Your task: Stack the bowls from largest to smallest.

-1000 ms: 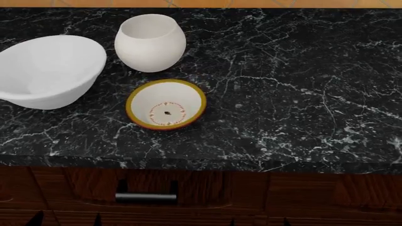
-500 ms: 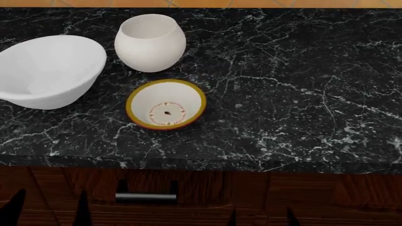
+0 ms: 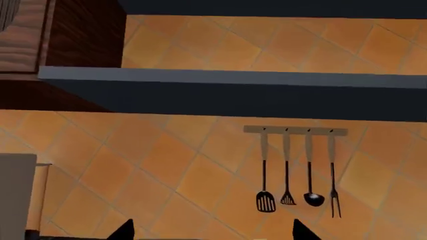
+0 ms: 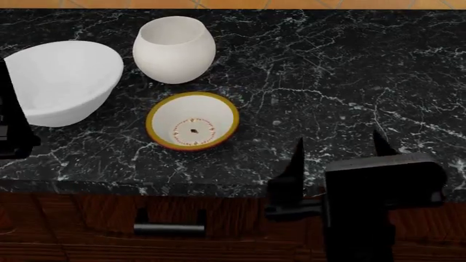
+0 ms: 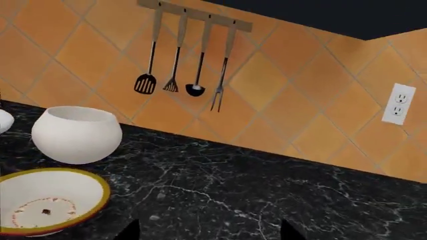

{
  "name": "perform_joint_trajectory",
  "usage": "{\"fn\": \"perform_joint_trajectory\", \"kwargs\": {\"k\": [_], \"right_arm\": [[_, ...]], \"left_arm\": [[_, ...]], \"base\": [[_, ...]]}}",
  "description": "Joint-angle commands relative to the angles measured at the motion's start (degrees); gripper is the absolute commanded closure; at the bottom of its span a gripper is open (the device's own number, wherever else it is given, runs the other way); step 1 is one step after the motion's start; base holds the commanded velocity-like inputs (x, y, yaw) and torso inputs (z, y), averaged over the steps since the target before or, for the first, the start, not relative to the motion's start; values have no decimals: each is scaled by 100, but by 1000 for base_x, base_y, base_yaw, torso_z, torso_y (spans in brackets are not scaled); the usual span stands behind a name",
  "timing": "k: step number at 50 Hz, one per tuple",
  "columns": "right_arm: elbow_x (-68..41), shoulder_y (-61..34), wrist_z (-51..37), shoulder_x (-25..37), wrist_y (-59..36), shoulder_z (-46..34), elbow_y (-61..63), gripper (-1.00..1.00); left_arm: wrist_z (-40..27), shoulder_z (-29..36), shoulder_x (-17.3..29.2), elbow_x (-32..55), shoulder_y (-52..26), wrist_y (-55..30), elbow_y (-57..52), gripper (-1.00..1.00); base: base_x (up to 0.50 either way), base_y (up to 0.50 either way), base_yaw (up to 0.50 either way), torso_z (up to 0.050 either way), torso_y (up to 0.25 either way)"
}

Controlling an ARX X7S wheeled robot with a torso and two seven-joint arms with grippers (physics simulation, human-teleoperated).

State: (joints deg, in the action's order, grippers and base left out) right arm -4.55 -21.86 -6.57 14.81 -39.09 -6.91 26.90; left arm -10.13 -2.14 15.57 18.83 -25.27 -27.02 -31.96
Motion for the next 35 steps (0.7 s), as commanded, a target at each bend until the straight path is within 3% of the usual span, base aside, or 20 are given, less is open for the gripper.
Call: {"fn": "perform_joint_trajectory", "kwargs": {"k": [1,4,12,23,35], "right_arm": [[-78,-1528,332,387,-1279,-84,46,-100],[-138,-1999,432,413,-1356,-18,-292,-100],[-192,-2696,520,428,-1401,54,-756,-100],[-268,-2727,558,402,-1290,93,-827,-100],[-262,-2634,589,416,-1199,-48,-934,-100]], "left_arm": [[-37,-206,193,242,-1650,-525,431,-100],[84,70,399,-32,-2257,-513,852,-100],[230,11,422,295,-3185,-841,1114,-100],[133,165,476,362,-3487,-1240,768,-100],[153,247,513,279,-3427,-1084,835,-100]], "base": [[0,0,0,0,0],[0,0,0,0,0],[0,0,0,0,0],[0,0,0,0,0],[0,484,0,0,0]]}}
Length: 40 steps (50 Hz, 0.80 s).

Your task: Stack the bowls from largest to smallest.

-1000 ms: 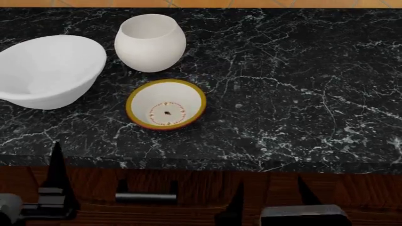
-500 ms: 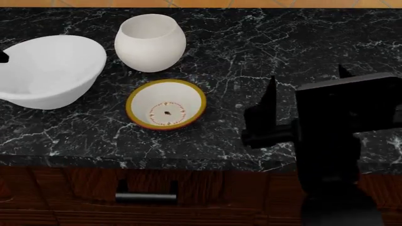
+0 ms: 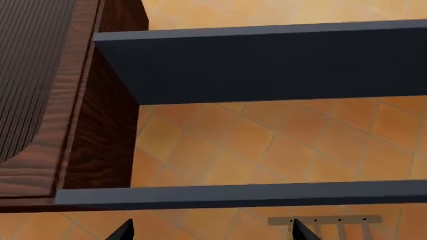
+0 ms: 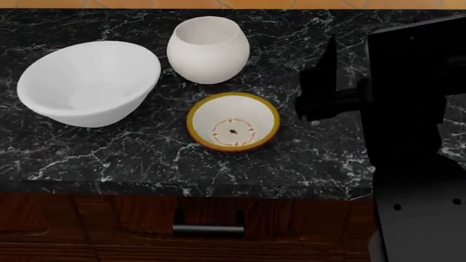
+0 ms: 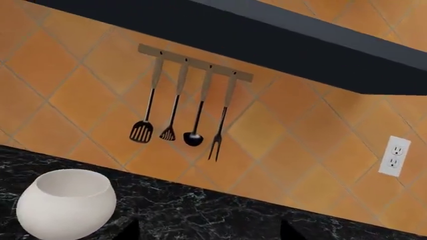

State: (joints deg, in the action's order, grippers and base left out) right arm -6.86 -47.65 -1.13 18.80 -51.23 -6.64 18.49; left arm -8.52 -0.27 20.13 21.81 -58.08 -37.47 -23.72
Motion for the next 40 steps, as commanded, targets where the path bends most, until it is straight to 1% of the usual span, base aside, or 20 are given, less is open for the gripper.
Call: {"fn": "perform_joint_trajectory", "kwargs": {"k": [1,15,24,33,40], "right_arm": [[-28,-55,45,20,13,-83,-95,-100],[-11,-63,79,57,-29,-270,-111,-100],[-36,13,67,84,25,-227,-95,-100],[-63,74,9,86,-17,-146,-22,-100],[-81,63,-9,100,-72,-119,39,-100]], "left_arm": [[-12,55,55,-12,-142,-44,8,-100],[-10,52,130,18,-74,-62,-79,-100],[-33,102,128,22,-88,-85,-116,-100],[-56,116,130,43,-43,-104,-146,-100],[-80,115,137,78,-72,-162,-190,-100]], "base": [[0,500,0,0,0],[0,500,0,0,0],[0,480,0,0,0],[0,36,0,0,0],[329,0,0,0,0]]}}
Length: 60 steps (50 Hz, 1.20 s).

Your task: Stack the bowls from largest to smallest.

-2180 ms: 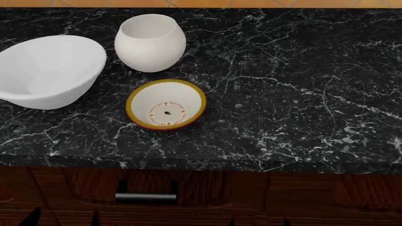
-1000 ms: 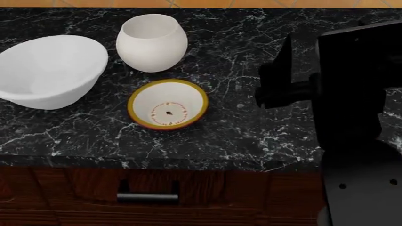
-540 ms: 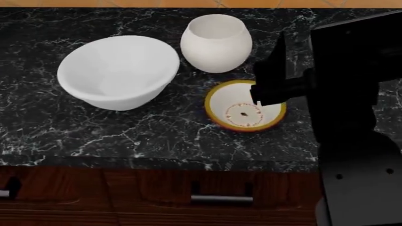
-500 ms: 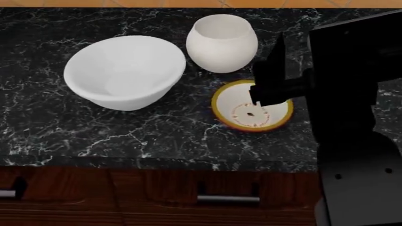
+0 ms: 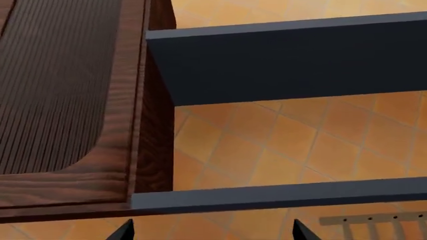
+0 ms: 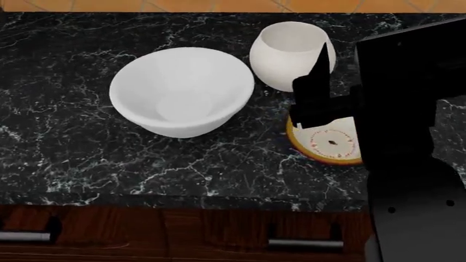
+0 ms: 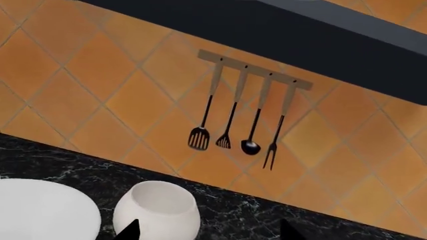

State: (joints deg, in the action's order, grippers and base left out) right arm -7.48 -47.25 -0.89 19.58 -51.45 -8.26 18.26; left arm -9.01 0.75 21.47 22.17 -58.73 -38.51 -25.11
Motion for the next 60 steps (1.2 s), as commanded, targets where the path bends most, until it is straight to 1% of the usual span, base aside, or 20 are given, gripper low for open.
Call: {"fn": "perform_joint_trajectory", "kwargs": {"k": [1,50,56,60], "right_arm": [[-21,22,-33,23,-51,41,58,-100],[-79,16,-93,85,-115,-12,87,-100],[-96,24,-127,83,-208,21,109,-100],[-150,-139,-136,96,-624,60,214,-100]], "left_arm": [[-34,12,8,45,-11,-65,-56,-100],[-121,-63,12,244,-35,-118,-104,-100],[-125,-32,12,230,-3,-86,-93,-100],[-127,-24,23,241,21,-96,-115,-100]], "base": [[391,0,0,0,0],[431,0,0,0,0],[0,0,0,0,2],[0,0,0,0,0]]}}
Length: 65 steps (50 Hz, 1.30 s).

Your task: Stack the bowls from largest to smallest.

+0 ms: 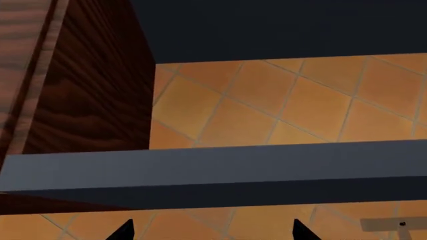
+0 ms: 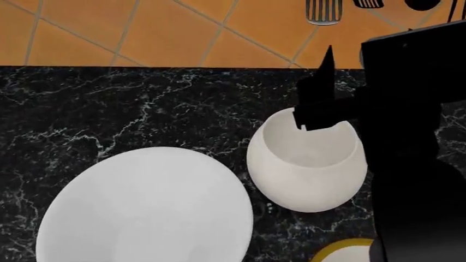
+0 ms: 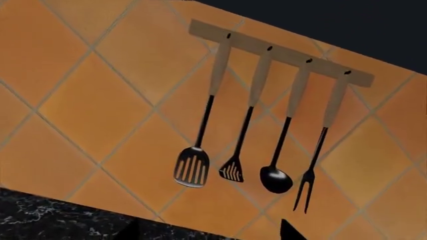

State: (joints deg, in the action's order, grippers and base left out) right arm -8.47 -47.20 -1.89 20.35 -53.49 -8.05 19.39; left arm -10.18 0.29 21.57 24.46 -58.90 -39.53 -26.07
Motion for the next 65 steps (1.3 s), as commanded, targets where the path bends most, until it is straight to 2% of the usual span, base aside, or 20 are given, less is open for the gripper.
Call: {"fn": "perform_joint_trajectory", "kwargs": {"k": [1,5,13,17,19,23,26,28,32,37,40,42,44,45,58,65], "right_arm": [[-202,-177,56,-25,-528,170,178,-100],[-439,-688,173,33,-1646,316,166,-100],[-969,-2053,963,365,-3308,-124,-812,-100],[-1374,-2679,1108,515,-3644,-484,-1537,-100],[-2260,-3092,611,695,-3646,-700,-2128,-100],[-2908,-3673,295,838,-3633,-1141,-2838,-100],[-3028,-4174,447,811,-3585,-1512,-3476,-100],[-2941,-4656,921,809,-3474,-2260,-3977,-100],[-2841,-5088,1239,594,-3232,-2471,-4933,-100],[-2538,-5486,2141,327,-2786,-3485,-6207,-100],[-2298,-5622,2577,1,-2244,-3838,-7179,-100],[-2259,-5663,2652,-44,-2160,-3895,-7320,-100],[-1810,-5884,3127,-677,-1169,-4267,-9039,-100],[-1736,-5918,3219,-799,-977,-4251,-9418,-100],[-339,-5349,3182,-916,-1053,-2883,-9436,-100],[268,-5184,3431,-997,-1079,-2517,-9436,-100]], "left_arm": [[-9,20,15,17,45,6,-20,-100],[-2,5,25,26,77,36,-10,-100],[26,7,1,49,219,141,5,-100],[23,7,10,50,217,149,11,-100],[29,-9,24,50,237,174,16,-100],[51,-31,35,37,305,265,66,-100],[53,-30,45,40,342,278,53,-100],[53,-57,60,68,349,259,27,-100],[82,-57,84,49,402,331,63,-100],[142,-20,64,-11,518,522,207,-100],[205,2,60,-64,592,687,353,-100],[204,4,61,-63,593,692,357,-100],[262,-1,83,-126,681,853,518,-100],[271,0,93,-149,705,893,555,-100],[320,-18,145,-206,862,1085,693,-100],[322,-34,170,-207,904,1122,708,-100]], "base": [[0,0,0,0,0],[0,0,0,0,0],[0,0,0,0,0],[0,0,0,0,0],[0,0,0,0,0],[0,0,0,0,0],[0,0,0,0,0],[0,0,0,0,0],[0,0,0,0,0],[0,0,0,0,0],[0,0,0,0,0],[0,0,0,0,0],[0,0,0,0,0],[0,0,0,0,0],[0,0,0,0,0],[0,0,0,0,0]]}}
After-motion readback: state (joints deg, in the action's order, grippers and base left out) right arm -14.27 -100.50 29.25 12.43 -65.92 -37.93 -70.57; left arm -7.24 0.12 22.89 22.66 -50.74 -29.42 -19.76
